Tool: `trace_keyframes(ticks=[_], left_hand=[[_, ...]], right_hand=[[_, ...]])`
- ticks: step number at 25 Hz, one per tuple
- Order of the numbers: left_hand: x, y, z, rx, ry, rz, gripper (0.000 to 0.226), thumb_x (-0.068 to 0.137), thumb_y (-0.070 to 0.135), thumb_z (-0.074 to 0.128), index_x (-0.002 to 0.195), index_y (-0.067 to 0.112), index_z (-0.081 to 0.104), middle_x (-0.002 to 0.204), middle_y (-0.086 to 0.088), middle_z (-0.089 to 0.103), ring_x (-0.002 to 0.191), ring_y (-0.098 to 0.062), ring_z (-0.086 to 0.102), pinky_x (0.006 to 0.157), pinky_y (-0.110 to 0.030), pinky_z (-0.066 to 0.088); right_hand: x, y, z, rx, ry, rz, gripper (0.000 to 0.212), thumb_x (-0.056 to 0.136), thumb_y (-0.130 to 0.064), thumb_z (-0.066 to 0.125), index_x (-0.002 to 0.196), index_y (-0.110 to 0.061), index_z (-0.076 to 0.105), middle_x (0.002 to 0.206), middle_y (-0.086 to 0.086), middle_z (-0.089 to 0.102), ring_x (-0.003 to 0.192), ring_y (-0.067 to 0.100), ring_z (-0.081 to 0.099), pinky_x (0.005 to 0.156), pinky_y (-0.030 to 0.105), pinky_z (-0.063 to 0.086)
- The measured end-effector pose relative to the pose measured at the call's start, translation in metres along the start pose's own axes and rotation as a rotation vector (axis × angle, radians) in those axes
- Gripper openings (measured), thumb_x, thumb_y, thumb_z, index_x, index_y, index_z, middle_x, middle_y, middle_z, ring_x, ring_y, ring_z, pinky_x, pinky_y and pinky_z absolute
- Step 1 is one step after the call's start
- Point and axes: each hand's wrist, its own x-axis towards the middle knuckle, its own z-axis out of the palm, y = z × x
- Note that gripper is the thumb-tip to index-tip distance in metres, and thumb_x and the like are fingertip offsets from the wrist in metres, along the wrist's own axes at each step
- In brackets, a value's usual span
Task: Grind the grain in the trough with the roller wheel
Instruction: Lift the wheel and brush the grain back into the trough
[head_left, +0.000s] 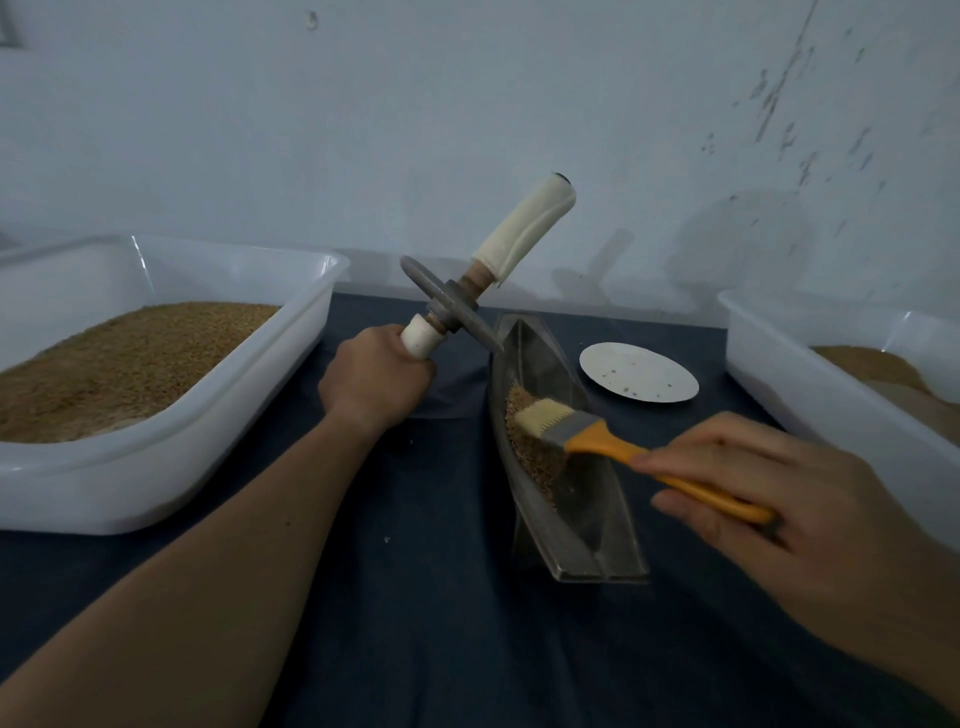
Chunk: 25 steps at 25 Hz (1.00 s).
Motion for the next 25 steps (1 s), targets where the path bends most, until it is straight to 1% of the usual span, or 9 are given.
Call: trace_keyframes(ticks=[3, 6, 11, 14, 16, 18, 20, 23, 25], left_hand=[[0.0, -0.001, 0.001, 0.002, -0.001, 0.005, 0.01, 0.071, 0.041, 0.061, 0.079, 0.038, 0.057, 0.075, 0.011, 0.062, 0.072, -0.018, 0.06, 0.065, -0.034, 0.05], [0.002, -0.003, 0.002, 0.001, 0.006, 0.009, 0.011, 0.071, 0.043, 0.062, 0.079, 0.039, 0.056, 0.075, 0.012, 0.061, 0.072, -0.017, 0.06, 0.066, -0.034, 0.049], [0.003, -0.004, 0.004, 0.0, 0.021, 0.017, 0.014, 0.072, 0.044, 0.064, 0.084, 0.041, 0.058, 0.073, 0.013, 0.059, 0.069, -0.014, 0.057, 0.063, -0.032, 0.045], [0.003, -0.004, 0.003, -0.008, 0.017, 0.017, 0.013, 0.072, 0.044, 0.064, 0.084, 0.04, 0.058, 0.072, 0.013, 0.06, 0.066, -0.011, 0.056, 0.059, -0.029, 0.042], [0.003, -0.003, 0.003, -0.006, 0.014, 0.009, 0.012, 0.072, 0.043, 0.064, 0.083, 0.04, 0.058, 0.072, 0.012, 0.06, 0.067, -0.012, 0.057, 0.059, -0.029, 0.042], [0.003, -0.004, 0.004, -0.006, 0.013, 0.007, 0.012, 0.072, 0.042, 0.063, 0.084, 0.04, 0.058, 0.072, 0.012, 0.06, 0.066, -0.012, 0.057, 0.058, -0.029, 0.042], [0.005, -0.006, 0.005, -0.001, 0.014, 0.023, 0.012, 0.071, 0.043, 0.063, 0.081, 0.04, 0.058, 0.071, 0.012, 0.059, 0.065, -0.012, 0.056, 0.057, -0.028, 0.04], [0.009, -0.011, 0.008, -0.007, 0.024, 0.037, 0.013, 0.067, 0.047, 0.062, 0.074, 0.038, 0.056, 0.069, 0.013, 0.059, 0.063, -0.011, 0.055, 0.056, -0.028, 0.04], [0.009, -0.012, 0.008, -0.013, 0.027, 0.033, 0.013, 0.065, 0.048, 0.062, 0.073, 0.038, 0.057, 0.068, 0.012, 0.059, 0.063, -0.011, 0.056, 0.057, -0.028, 0.04]], right_hand=[[-0.002, 0.001, 0.0, 0.047, 0.043, 0.036, 0.029, 0.099, -0.041, 0.058, 0.124, -0.035, 0.07, 0.102, -0.016, 0.063, 0.071, 0.004, 0.061, 0.062, 0.017, 0.046], [0.003, 0.005, -0.001, 0.158, 0.097, 0.113, 0.021, 0.102, -0.033, 0.062, 0.122, -0.036, 0.07, 0.1, -0.009, 0.066, 0.071, 0.013, 0.066, 0.062, 0.029, 0.052], [0.007, 0.008, 0.001, 0.096, 0.076, 0.11, 0.028, 0.098, -0.044, 0.057, 0.122, -0.037, 0.07, 0.101, -0.014, 0.064, 0.072, 0.015, 0.065, 0.061, 0.03, 0.051], [0.012, 0.028, 0.002, 0.036, 0.207, 0.174, 0.026, 0.103, -0.039, 0.056, 0.126, -0.036, 0.068, 0.098, -0.015, 0.063, 0.077, 0.013, 0.065, 0.067, 0.027, 0.051], [0.024, 0.053, 0.006, 0.015, 0.297, 0.297, 0.021, 0.104, -0.034, 0.058, 0.121, -0.038, 0.069, 0.098, -0.017, 0.062, 0.081, 0.01, 0.065, 0.074, 0.03, 0.052], [0.039, 0.081, 0.016, 0.011, 0.247, 0.451, 0.023, 0.101, -0.03, 0.06, 0.117, -0.046, 0.064, 0.103, -0.015, 0.061, 0.086, 0.011, 0.064, 0.08, 0.033, 0.051], [0.042, 0.102, 0.032, -0.041, 0.17, 0.554, 0.025, 0.102, -0.031, 0.059, 0.123, -0.044, 0.064, 0.109, -0.008, 0.059, 0.091, 0.013, 0.061, 0.084, 0.032, 0.048], [0.029, 0.115, 0.056, -0.056, 0.103, 0.587, 0.031, 0.102, -0.04, 0.056, 0.132, -0.041, 0.063, 0.106, -0.011, 0.053, 0.093, 0.01, 0.057, 0.082, 0.029, 0.042], [0.022, 0.118, 0.064, -0.082, -0.025, 0.604, 0.038, 0.1, -0.047, 0.054, 0.139, -0.044, 0.056, 0.112, -0.013, 0.05, 0.099, 0.011, 0.055, 0.085, 0.031, 0.044]])
